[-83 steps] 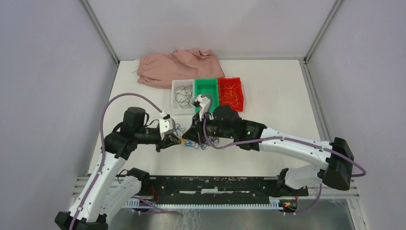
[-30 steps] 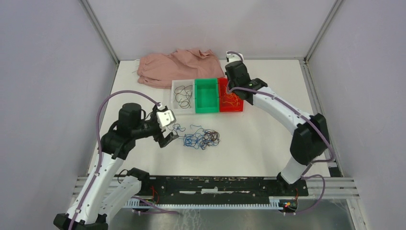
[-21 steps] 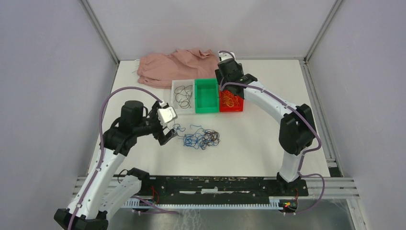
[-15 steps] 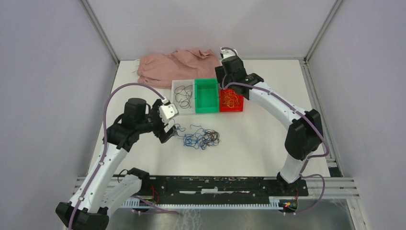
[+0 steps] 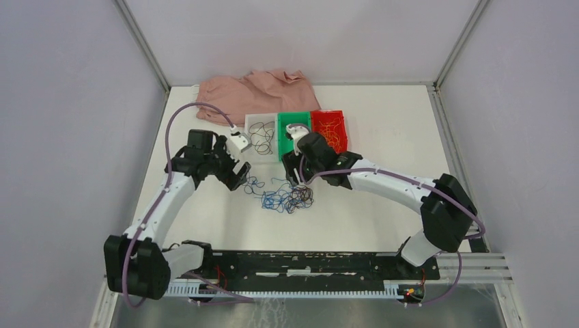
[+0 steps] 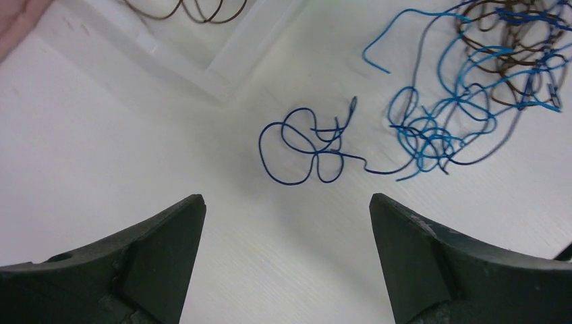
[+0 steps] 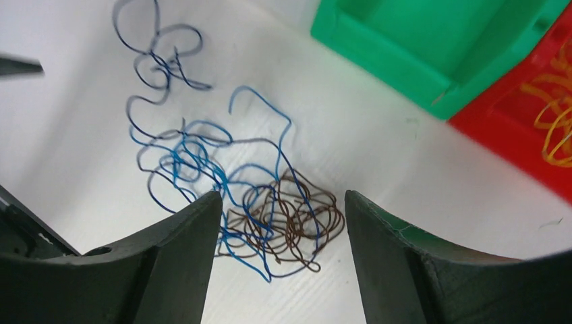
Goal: Untangle the cables
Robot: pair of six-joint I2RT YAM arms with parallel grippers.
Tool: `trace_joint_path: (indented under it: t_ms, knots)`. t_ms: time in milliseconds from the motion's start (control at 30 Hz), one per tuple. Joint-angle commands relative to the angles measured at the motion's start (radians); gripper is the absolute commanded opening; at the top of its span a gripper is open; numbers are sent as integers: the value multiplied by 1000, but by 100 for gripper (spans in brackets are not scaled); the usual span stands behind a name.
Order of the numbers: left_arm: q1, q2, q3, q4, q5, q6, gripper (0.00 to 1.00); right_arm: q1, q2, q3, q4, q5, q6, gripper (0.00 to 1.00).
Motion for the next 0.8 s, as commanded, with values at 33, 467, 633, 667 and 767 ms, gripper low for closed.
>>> trace_joint_path:
  t_ms: [33,467,633,667,767]
  knots:
    - [90,159,5,184,-10,-107,95,2,-65,-79,108,11,92,72]
    - [113,408,19,279,106,-205,73,14,-214,-180,172,70,149,67]
    - [112,460,25,256,142,-199,43,15,-242,-186,168,78,148,63]
    - [112,463,27,243,155,-191,34,16,-243,-186,172,77,148,62]
    - [111,440,60,172,203,-188,14,16,-242,-183,193,49,146,62]
